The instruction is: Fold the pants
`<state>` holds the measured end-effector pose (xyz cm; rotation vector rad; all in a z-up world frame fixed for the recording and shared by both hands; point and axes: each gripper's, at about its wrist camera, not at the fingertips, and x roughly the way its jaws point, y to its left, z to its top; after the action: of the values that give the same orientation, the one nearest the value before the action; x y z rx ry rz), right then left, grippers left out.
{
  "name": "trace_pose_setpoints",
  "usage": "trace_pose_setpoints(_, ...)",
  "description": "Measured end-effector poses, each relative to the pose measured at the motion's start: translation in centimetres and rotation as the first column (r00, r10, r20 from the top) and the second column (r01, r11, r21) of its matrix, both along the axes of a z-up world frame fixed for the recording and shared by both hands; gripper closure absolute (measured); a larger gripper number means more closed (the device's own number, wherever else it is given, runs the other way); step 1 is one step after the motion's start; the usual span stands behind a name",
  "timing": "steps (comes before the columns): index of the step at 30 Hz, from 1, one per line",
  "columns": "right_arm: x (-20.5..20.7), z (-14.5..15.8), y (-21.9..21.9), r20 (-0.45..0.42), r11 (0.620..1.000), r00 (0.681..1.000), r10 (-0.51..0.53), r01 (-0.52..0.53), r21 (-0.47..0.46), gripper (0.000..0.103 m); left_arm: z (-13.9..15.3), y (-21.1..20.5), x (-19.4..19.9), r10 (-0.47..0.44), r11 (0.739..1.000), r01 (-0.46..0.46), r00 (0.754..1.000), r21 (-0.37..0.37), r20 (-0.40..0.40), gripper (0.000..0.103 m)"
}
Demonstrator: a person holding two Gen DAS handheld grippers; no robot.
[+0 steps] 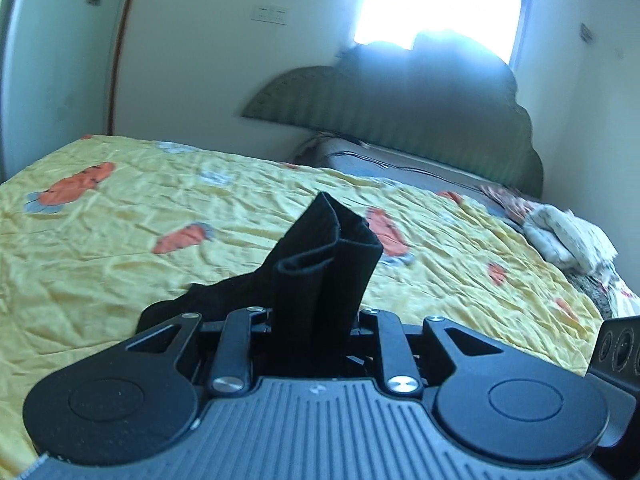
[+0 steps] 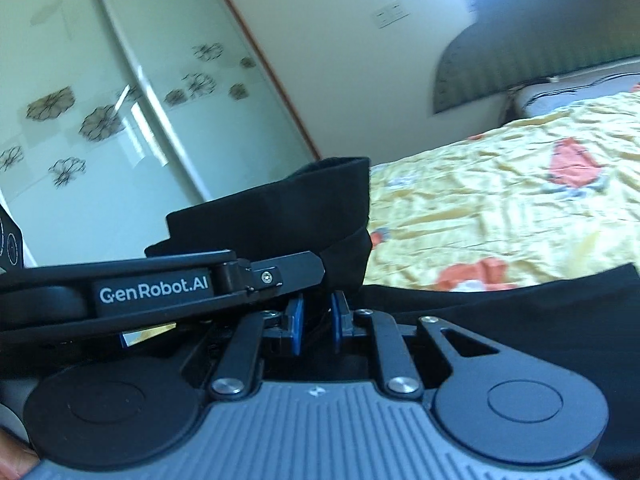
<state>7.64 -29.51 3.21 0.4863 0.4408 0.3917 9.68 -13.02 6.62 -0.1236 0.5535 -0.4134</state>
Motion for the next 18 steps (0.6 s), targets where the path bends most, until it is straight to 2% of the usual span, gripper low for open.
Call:
trace_pose_setpoints(6, -1.2, -0.9, -3.3, -0.022, 0.997, 0.997, -0.071, 0.072, 0.032, 0.089, -0.5, -3.6, -0.5, -0.055, 0.998, 0.055, 0.998, 0.027, 0.004, 0.083)
trace_pose_setpoints(18, -2.4, -2.7, -7.7, -0.072, 0.982, 0.980, -0.185, 0.187, 0.027, 0.089, -2.2, -9.2, -0.6, -0.138, 0.989, 0.138, 0.990, 0.051, -0.009, 0.081)
